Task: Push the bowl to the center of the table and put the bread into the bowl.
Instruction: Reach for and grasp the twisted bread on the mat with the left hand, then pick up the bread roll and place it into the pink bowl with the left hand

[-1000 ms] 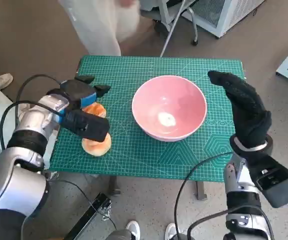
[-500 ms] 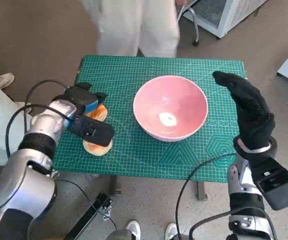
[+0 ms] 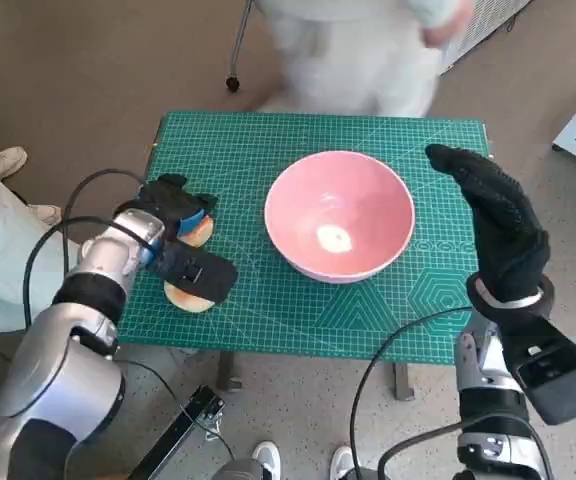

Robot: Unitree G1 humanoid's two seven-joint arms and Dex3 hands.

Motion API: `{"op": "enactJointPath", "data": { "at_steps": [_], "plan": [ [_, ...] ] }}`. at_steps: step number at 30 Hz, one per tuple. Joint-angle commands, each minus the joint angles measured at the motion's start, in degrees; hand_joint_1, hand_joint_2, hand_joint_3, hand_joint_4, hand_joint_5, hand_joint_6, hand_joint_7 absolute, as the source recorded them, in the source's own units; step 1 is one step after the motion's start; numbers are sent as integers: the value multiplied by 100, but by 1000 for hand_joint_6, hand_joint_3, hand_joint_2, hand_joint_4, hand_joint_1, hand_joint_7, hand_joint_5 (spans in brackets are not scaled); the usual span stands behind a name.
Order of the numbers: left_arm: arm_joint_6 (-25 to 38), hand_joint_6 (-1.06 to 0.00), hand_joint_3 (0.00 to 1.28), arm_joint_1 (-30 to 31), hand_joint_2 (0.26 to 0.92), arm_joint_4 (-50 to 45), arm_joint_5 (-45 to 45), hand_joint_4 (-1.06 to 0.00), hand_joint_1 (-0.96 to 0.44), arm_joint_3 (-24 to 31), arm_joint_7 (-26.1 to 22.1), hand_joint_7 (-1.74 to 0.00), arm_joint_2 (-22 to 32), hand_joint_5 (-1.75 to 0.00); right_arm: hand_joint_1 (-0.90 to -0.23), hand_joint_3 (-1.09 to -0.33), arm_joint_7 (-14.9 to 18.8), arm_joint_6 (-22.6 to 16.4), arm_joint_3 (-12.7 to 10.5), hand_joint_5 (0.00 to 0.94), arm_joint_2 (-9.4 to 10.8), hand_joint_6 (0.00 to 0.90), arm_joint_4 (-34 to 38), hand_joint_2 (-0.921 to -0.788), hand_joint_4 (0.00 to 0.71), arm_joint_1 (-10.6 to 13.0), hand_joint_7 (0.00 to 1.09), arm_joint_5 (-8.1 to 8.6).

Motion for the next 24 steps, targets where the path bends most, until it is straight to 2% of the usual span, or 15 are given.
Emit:
{"op": "enactJointPath", "data": {
  "at_steps": [1, 3, 4, 5, 6, 7, 8, 11, 13, 24],
  "plan": [
    [62, -541, 45, 160, 908, 69, 54, -424, -68, -41, 329, -84, -88, -36, -584, -697, -46, 48, 25, 5, -6, -1, -63, -921, 327, 173, 807, -41],
    [36, -626, 67, 191, 914, 72, 46, -511, -61, -37, 444, -120, -95, -70, -583, -698, -63, 45, 26, 5, -14, -1, -80, -921, 327, 187, 807, -63],
    [21, -585, 122, 202, 917, 73, 40, -592, -165, -33, 488, -579, -95, -116, -582, -700, -72, 44, 25, 6, -17, -1, -86, -921, 327, 191, 807, -76],
    [-17, -547, 168, 218, 918, 73, 24, -641, -230, -17, 545, -886, -87, -152, -582, -701, -88, 50, 22, 6, -24, -1, -104, -921, 327, 200, 808, -95],
    [-43, -550, 173, 228, 919, 74, 12, -607, -184, -7, 584, -968, -80, -382, -580, -702, -100, 55, 19, 6, -28, -1, -116, -921, 327, 206, 808, -110],
    [-84, -546, 187, 240, 920, 76, -10, -549, -118, 14, 628, -1098, -66, -725, -578, -705, -114, 64, 16, 5, -35, -1, -138, -921, 327, 219, 810, -123],
    [-112, -551, 178, 248, 920, 78, -24, -545, -76, 28, 657, -1160, -57, -928, -576, -707, -125, 70, 15, 5, -40, -1, -152, -921, 327, 228, 811, -133],
    [-192, -579, 143, 254, 921, 83, -109, -574, -24, 118, 705, -1204, -19, -1145, -574, -710, -160, 95, 17, 5, -56, -1, -199, -921, 327, 252, 813, -149],
    [-213, -597, 125, 252, 921, 87, -171, -592, -12, 188, 704, -1206, 1, -1182, -573, -711, -178, 107, 18, 5, -65, -1, -210, -921, 327, 258, 813, -160],
    [-77, -616, 106, 241, 921, 72, -898, -612, 0, 986, 344, -1223, 11, -1203, -574, -712, -170, 198, 47, 5, -72, -1, -256, -921, 328, 274, 814, -103]
  ]
}}
